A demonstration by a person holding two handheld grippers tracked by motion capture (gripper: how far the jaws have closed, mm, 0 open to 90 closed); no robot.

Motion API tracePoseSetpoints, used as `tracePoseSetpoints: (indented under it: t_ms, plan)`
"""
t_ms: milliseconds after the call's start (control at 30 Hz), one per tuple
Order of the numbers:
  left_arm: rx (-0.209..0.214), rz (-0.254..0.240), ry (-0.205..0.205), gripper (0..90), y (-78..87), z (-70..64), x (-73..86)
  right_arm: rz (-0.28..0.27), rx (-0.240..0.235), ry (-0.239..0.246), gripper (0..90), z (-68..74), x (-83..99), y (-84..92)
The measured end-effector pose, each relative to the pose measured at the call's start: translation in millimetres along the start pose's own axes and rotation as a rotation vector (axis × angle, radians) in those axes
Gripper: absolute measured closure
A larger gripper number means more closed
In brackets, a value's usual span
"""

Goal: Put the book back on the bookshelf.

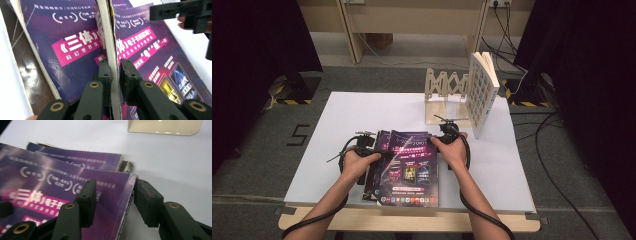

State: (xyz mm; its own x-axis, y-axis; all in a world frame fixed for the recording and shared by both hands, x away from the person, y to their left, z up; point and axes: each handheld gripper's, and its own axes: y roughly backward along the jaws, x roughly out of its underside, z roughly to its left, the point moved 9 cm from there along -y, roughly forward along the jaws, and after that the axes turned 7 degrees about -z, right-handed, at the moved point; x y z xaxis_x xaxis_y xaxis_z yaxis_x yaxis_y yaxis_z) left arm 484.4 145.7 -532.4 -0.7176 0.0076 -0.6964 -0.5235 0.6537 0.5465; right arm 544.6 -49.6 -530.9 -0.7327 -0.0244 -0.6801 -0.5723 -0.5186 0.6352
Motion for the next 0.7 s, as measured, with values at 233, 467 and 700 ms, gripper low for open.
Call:
tracePoseSetpoints:
  t_ms: [233,467,700]
  plan:
    - [-0.005,0.002,-0.002,79.1,-0.4,0.4,0.2,0.014,-0.02,-0.01,58.6,1.7,1.7,3.5]
    - [-0.004,0.007,-0.006,78.5,-0.9,1.0,0.2,0.035,-0.045,-0.012,60.4,2.0,2.8,5.1]
    - [-0.009,0.003,-0.006,78.4,-0.3,2.6,-0.1,0.054,-0.061,-0.019,56.1,3.6,4.3,-0.8]
